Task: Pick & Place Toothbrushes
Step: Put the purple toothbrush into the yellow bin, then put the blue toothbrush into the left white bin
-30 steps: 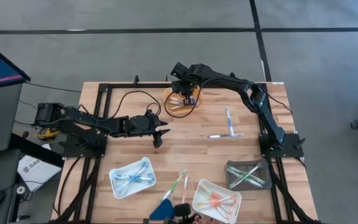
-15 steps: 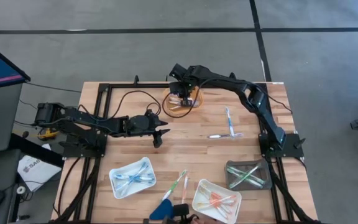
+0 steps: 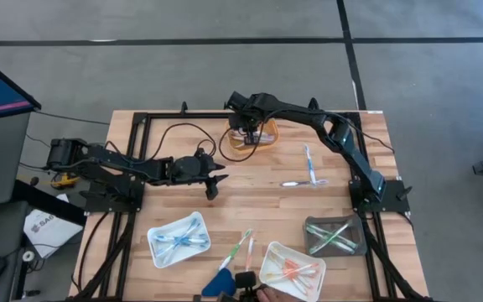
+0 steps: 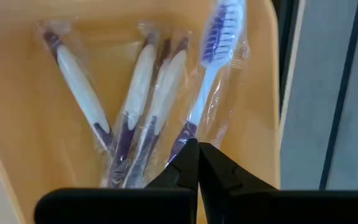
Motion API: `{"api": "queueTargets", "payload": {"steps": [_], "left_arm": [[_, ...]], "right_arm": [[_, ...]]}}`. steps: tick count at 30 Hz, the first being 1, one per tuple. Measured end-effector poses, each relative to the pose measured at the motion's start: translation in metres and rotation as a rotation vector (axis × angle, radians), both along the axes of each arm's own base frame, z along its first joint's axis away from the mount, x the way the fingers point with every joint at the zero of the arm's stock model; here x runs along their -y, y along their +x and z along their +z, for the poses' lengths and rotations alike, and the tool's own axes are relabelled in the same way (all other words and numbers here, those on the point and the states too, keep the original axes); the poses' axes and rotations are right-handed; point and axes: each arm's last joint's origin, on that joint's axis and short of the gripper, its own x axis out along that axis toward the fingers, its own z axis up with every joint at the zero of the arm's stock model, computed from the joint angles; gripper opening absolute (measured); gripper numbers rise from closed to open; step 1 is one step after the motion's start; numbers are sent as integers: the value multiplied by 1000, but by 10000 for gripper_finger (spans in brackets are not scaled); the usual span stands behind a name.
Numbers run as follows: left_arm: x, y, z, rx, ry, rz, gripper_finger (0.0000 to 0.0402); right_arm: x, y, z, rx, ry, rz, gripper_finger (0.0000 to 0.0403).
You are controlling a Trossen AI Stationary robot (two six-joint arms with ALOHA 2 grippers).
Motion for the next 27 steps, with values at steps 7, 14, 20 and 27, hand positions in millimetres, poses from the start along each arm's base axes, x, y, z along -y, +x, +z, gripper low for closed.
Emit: {"api": "queueTargets", "payload": {"steps": [7, 14, 20, 27], "left_arm": [[-1, -1, -2, 4, 1, 11, 149], [-1, -1, -1, 15, -2, 12, 149], [-1, -1, -1, 20, -6, 14, 149], [-1, -1, 0, 27, -22, 21, 149]], "right_arm": [[-1, 2, 4, 18, -11, 9, 17], [-8, 5, 4, 0, -30, 18, 110], [-18, 5, 18, -28, -121, 28, 179], [-35, -15, 65, -7, -128, -7, 157]]}}
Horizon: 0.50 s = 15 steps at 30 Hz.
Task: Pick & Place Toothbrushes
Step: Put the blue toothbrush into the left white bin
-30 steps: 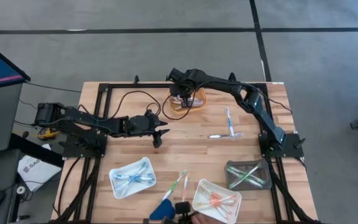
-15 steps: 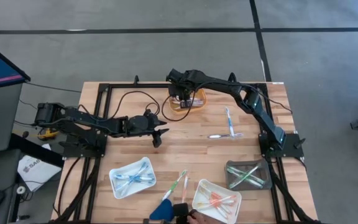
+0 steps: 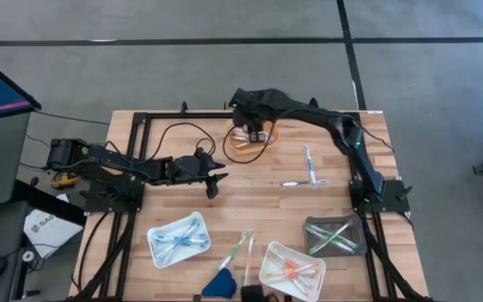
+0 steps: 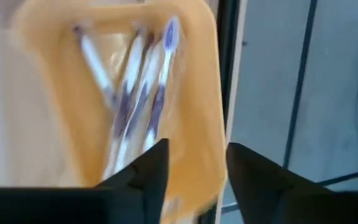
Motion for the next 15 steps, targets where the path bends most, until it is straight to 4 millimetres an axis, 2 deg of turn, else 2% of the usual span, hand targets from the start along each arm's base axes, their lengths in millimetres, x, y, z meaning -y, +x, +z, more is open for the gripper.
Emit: {"api": "queueTargets", "payload": {"steps": [5, 10, 12, 15], "left_arm": [[2, 0, 0, 0, -1, -11, 149], [3, 0, 0, 1, -2, -14, 149], [3, 0, 0, 2, -2, -13, 149], [3, 0, 0, 3, -5, -12, 149]], "right_arm": [[-24, -41, 53, 32, 146, -77, 82], [-42, -81, 105, 189, 327, -142, 16], [-47, -95, 120, 243, 334, -164, 4], [-51, -113, 130, 295, 335, -197, 11]]}}
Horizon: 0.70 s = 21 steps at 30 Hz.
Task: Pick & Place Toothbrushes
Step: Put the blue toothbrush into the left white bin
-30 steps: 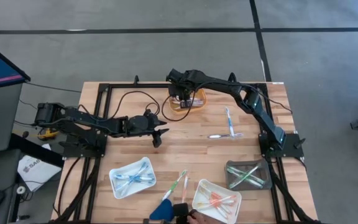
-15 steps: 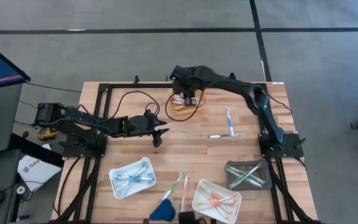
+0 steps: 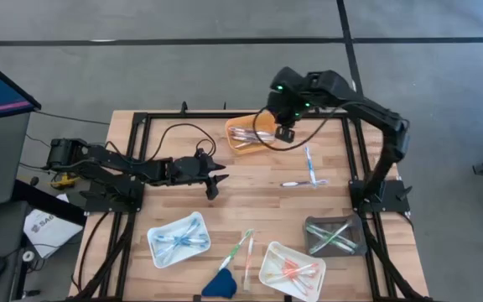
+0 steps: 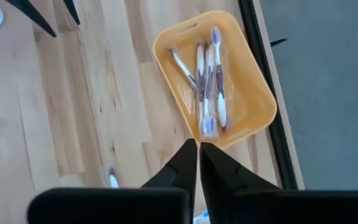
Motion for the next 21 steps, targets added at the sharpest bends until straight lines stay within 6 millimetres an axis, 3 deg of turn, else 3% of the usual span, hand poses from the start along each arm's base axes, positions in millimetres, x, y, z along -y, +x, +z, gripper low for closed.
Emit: {"api": "queueTargets", "payload": {"steps": [4, 10, 21], "left_arm": [[0, 0, 0, 5, -17, -3, 149], [1, 1, 1, 21, -25, -22, 149], [4, 7, 14, 170, -66, -141, 149]], "right_arm": [[-6, -21, -6, 26, 8, -36, 23], [-18, -50, -38, 102, -1, -79, 21], [-40, -92, -92, 449, 75, -340, 17]]}}
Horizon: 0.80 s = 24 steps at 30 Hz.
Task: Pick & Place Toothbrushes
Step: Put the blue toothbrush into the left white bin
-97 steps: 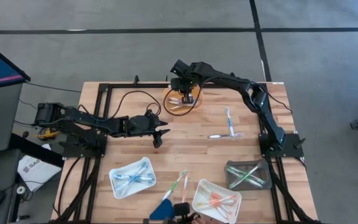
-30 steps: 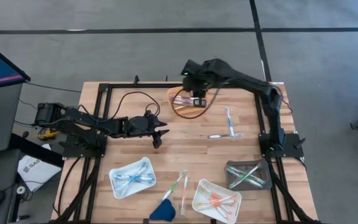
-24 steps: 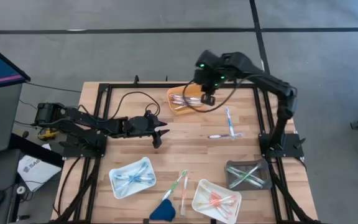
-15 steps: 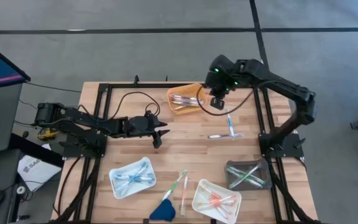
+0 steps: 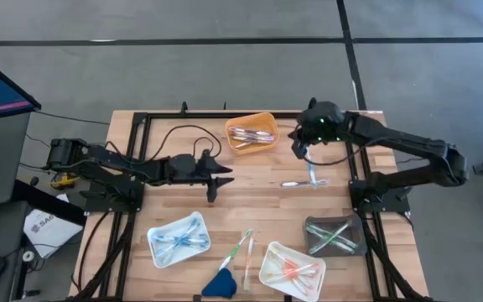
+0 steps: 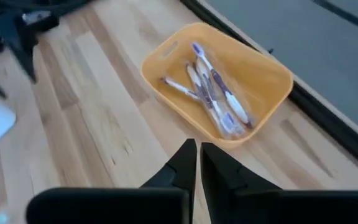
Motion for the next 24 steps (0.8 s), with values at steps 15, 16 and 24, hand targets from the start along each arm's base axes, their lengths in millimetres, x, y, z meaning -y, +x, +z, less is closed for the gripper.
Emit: {"api": "queueTargets", "payload": {"steps": [15, 16, 24], "left_arm": [[-6, 16, 61, 425, 6, -16, 149], [-6, 18, 66, 439, 6, -31, 149], [0, 20, 69, 449, 5, -16, 149]], "right_arm": [[-3, -12, -45, 36, 19, -35, 18], [-2, -13, -48, 16, 50, -61, 18], [5, -21, -78, -215, 237, -242, 17]]}}
